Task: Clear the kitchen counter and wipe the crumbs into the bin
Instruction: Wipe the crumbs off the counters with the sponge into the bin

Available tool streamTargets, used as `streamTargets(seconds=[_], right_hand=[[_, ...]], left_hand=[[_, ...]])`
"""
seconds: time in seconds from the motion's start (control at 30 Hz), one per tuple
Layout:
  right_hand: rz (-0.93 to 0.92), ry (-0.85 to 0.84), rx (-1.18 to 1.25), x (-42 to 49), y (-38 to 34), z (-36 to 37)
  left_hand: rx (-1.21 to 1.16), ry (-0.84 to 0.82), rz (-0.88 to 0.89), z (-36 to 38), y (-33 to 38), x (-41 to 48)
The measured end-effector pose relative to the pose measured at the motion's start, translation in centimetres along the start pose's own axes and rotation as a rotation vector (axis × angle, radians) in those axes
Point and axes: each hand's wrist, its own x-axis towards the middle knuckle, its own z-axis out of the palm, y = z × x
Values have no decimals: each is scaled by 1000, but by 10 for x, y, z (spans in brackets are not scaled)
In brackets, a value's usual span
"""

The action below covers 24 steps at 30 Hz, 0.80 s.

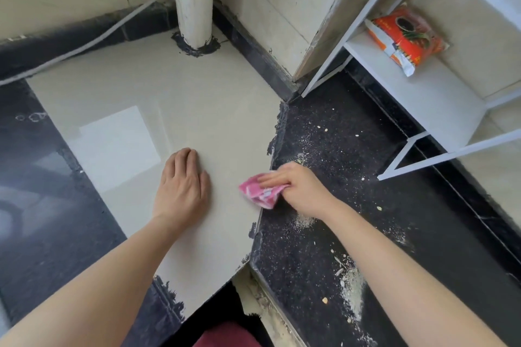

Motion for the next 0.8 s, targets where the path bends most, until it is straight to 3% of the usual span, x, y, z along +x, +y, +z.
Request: streamTargets(seconds=[0.13,0.3,0.47,0.63,0.73,0.8], right_hand=[[26,20,-168,5,17,36],[93,-108,-81,-27,31,8],[15,154,132,27,11,-41],[46,347,-119,75,36,-30],[-38,316,-205,50,56,-19],[19,179,-168,34,64,-26]], left_hand=[[-11,-19,-8,1,-1,1],[8,-36,-20,-2,4,1],[-1,-35,-35,-1,6,4],[-4,18,-44,6,4,5],[9,17,-46,5,4,4],[11,25,-77,5,8,6]])
